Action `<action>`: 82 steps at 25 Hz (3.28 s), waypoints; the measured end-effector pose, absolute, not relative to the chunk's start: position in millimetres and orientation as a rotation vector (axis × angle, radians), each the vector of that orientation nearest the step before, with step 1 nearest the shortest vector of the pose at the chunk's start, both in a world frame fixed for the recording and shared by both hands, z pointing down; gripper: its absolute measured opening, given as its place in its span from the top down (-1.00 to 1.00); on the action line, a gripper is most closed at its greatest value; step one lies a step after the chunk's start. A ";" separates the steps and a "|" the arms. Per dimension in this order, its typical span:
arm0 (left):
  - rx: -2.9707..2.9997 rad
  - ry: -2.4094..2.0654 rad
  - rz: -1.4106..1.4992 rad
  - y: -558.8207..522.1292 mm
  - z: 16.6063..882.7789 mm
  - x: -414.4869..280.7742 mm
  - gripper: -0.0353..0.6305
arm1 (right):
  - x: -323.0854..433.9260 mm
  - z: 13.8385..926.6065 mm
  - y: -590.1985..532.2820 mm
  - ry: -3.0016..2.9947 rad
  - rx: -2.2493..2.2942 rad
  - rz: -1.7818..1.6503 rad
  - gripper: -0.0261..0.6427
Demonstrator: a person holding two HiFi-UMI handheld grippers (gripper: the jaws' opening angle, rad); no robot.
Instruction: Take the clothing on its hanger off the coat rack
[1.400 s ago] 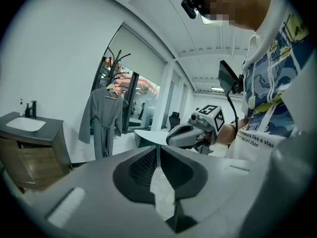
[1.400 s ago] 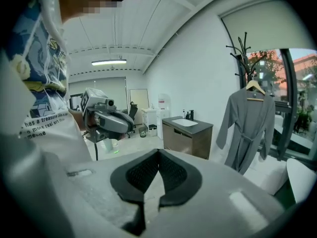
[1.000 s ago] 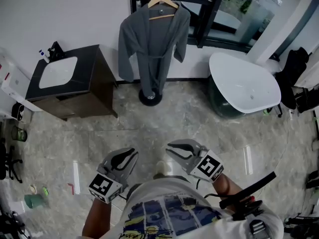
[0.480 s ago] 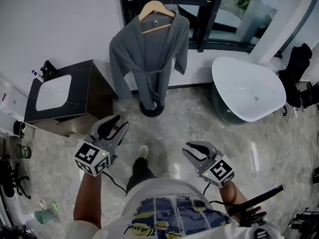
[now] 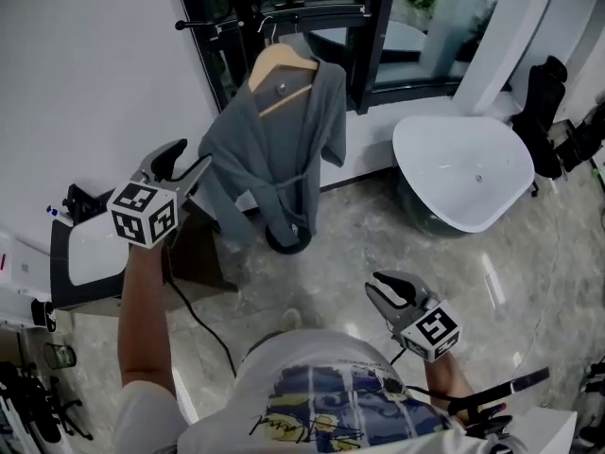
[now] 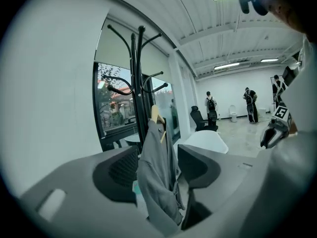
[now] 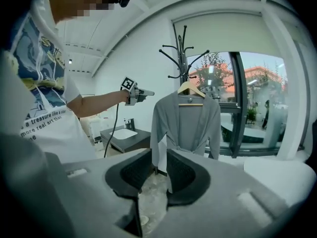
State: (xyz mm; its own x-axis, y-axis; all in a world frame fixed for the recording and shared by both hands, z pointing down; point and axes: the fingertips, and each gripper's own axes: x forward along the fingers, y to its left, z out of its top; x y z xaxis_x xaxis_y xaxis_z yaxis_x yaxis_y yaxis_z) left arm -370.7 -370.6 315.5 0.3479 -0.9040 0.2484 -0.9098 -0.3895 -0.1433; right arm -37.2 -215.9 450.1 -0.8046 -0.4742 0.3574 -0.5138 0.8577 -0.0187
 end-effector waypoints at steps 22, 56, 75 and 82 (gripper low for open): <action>2.572 -1.090 0.707 -500.3 388.4 -327.9 0.61 | -47.9 486.4 -214.9 -2.565 1.021 0.334 0.65; 2.631 -1.101 0.520 -455.2 326.8 -278.1 0.89 | 12.2 495.2 -175.5 -2.564 1.014 0.378 0.65; 2.649 -1.070 0.498 -354.5 318.2 -190.3 0.89 | 105.3 495.9 -123.6 -2.566 0.999 0.356 0.66; 2.670 -1.051 0.477 -280.9 311.4 -156.4 0.89 | 121.4 500.7 -101.4 -2.615 0.919 0.352 0.66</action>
State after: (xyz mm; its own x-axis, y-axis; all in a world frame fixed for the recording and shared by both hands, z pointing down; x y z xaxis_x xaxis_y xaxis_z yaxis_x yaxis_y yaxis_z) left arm -156.4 -280.9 311.4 0.6896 -0.6164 0.3802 -0.6920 -0.7156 0.0948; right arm 121.4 -101.4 500.7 -0.7303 -0.5545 0.3989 -0.6402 0.7593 -0.1166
